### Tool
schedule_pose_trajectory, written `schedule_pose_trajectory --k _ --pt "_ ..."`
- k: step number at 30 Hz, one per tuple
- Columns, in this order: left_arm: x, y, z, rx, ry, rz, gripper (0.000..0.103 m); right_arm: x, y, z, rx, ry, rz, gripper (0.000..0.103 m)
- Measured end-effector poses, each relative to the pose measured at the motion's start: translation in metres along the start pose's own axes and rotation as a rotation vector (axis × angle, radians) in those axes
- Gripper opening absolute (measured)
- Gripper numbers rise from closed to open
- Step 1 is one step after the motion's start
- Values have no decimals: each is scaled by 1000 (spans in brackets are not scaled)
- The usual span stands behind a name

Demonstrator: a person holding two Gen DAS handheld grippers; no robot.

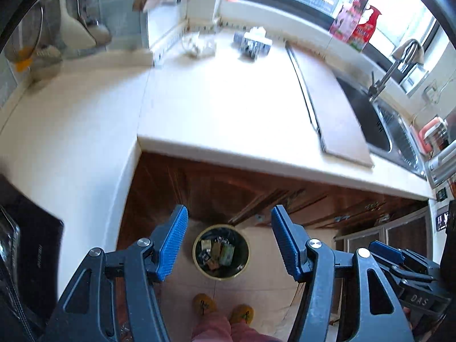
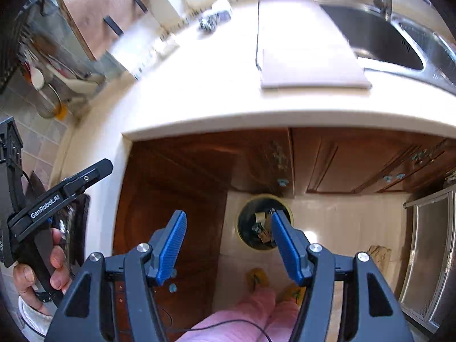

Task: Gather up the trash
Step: 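Move both tools back up toward the remaining counter trash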

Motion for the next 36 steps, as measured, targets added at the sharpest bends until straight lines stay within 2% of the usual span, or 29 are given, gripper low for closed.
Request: schedule_pose_trajectory --k 11,14,18,24,28,32,36 --pt "7 -91 -41 167 -50 38 60 -43 -72 -47 187 1 -31 62" --pt "10 -113 -41 191 -58 64 63 -49 -91 -54 221 7 -31 62" --pt "14 -136 -33 213 -105 128 63 -52 -117 -60 243 8 -45 62" --pt "22 -180 -5 261 -204 195 63 -44 -165 -47 235 -16 -66 62" --pt "31 -219 23 291 -288 233 63 -35 -211 -22 197 -52 -85 62" --pt "46 -256 66 254 -310 253 63 -19 -267 10 144 -78 -73 62" --pt "59 -284 120 182 -318 268 63 -1 -318 51 88 -98 -45 62"
Point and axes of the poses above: each gripper's, at about its wrist camera, not at the fingertips, and z roughly the way its jaws point, x to its right, y to its underside, the point moved 10 cm from there along z, roughly the way its jaws point, and after that the axes turned 14 degrees about -y, right-handed, at the moved point
